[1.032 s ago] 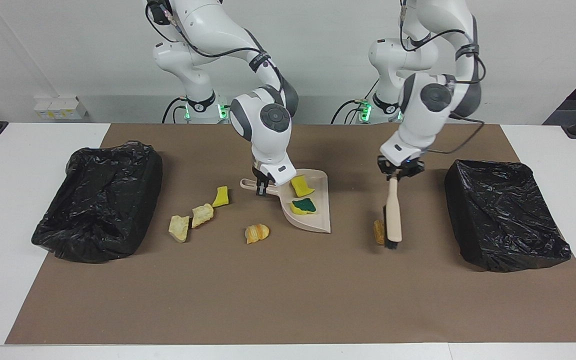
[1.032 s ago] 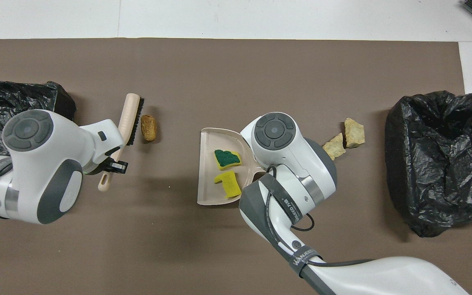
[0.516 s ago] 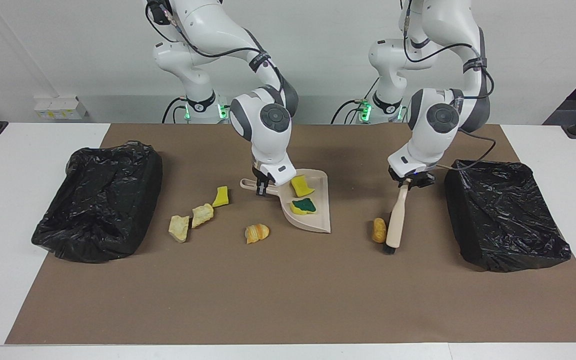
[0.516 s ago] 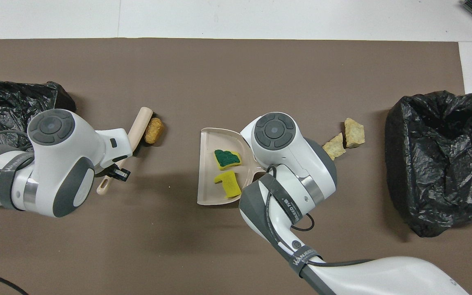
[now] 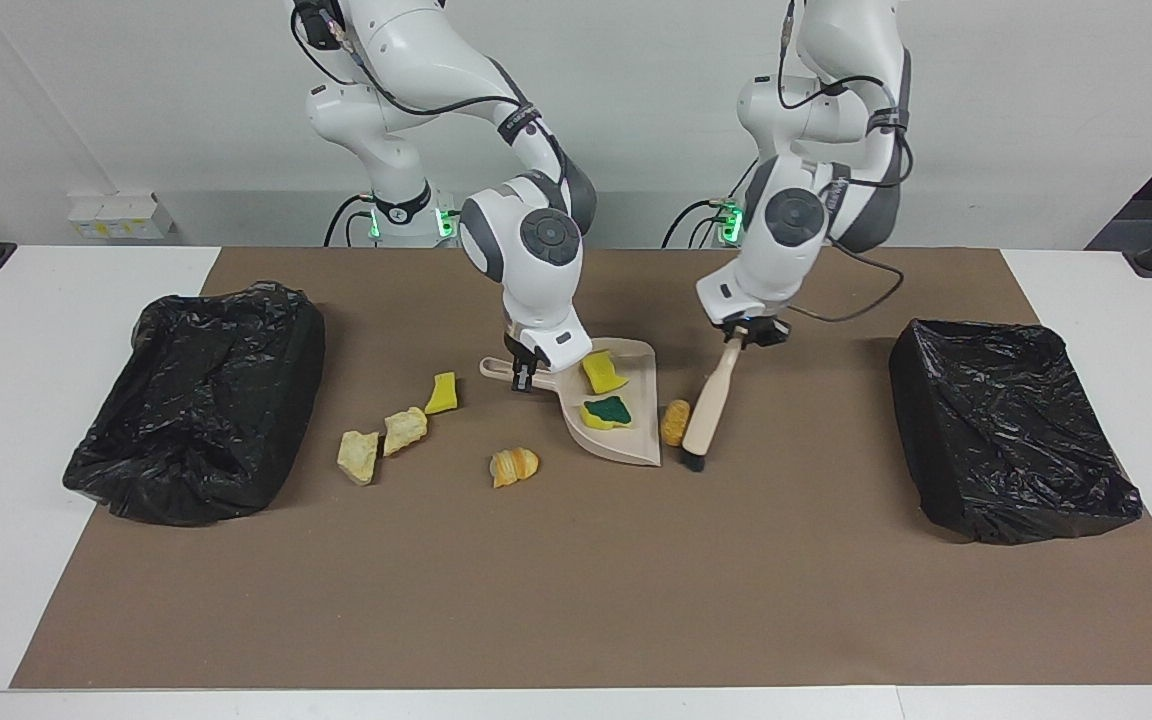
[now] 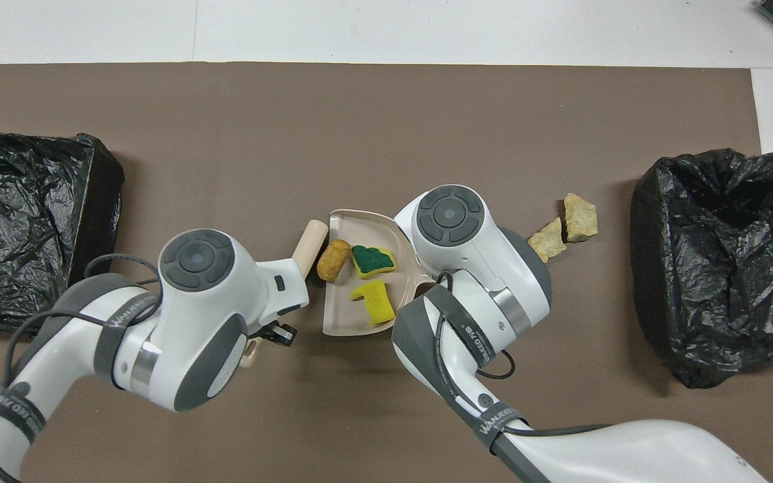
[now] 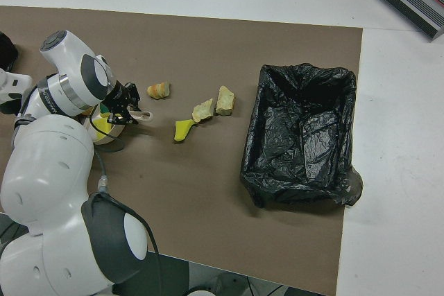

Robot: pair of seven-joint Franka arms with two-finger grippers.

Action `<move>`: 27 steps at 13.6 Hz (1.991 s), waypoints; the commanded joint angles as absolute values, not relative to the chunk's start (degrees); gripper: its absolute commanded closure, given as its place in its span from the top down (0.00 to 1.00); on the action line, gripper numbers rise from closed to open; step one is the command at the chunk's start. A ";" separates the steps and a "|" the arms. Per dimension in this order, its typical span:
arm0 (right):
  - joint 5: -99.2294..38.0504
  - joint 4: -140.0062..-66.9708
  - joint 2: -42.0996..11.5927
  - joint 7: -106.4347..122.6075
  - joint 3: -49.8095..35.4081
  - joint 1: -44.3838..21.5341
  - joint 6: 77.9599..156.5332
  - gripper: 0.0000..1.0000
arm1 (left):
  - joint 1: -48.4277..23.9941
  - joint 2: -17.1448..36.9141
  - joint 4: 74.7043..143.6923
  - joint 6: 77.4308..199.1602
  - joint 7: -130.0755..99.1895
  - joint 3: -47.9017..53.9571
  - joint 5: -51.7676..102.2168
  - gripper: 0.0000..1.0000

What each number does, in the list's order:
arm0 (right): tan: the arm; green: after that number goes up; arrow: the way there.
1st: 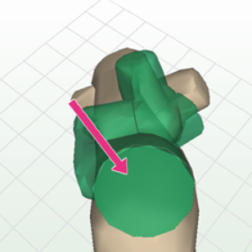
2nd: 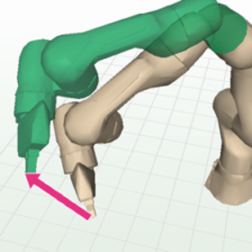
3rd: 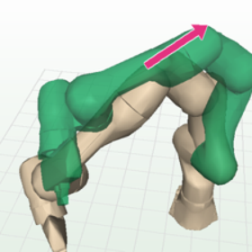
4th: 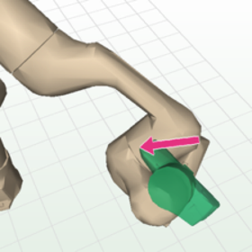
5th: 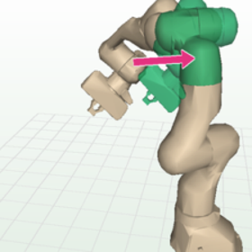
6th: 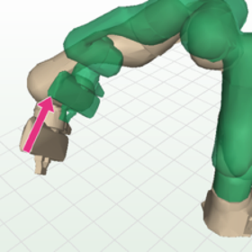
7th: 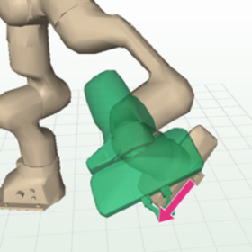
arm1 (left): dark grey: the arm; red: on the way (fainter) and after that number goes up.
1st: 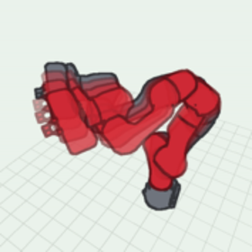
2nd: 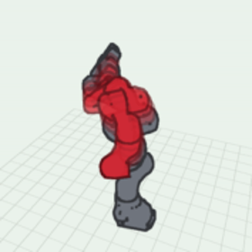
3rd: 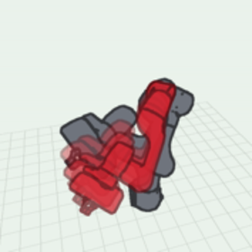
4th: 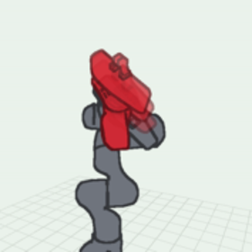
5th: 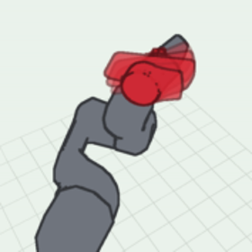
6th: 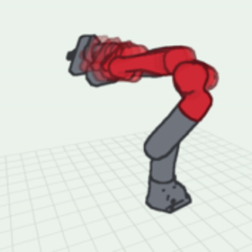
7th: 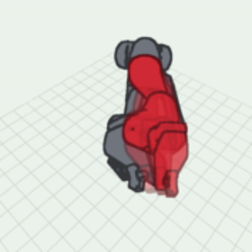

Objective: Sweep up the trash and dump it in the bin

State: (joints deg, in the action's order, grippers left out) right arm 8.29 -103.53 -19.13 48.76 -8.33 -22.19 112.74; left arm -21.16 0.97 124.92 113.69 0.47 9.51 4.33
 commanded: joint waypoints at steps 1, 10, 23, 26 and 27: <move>9.32 -104.85 -18.54 49.57 -8.53 -21.36 114.08 0.00 | -25.74 -0.88 125.86 113.38 -6.74 8.61 7.73 0.00; 8.62 -104.77 -18.81 51.67 -8.53 -20.66 114.26 0.00 | -19.95 -7.46 125.42 108.02 -15.89 7.91 6.68 0.00; 3.60 -89.92 -12.74 69.06 -8.44 -7.23 98.89 0.00 | -40.48 -18.11 144.13 119.52 -45.05 9.32 3.69 0.00; 3.78 -87.46 -12.66 75.57 -8.26 -0.73 95.98 0.00 | -48.84 -17.40 146.94 124.35 -53.33 9.32 3.78 0.00; 4.04 -87.19 -12.66 78.02 -8.26 1.73 95.63 0.00 | -50.87 -17.05 147.56 125.58 -54.65 9.40 3.78 0.00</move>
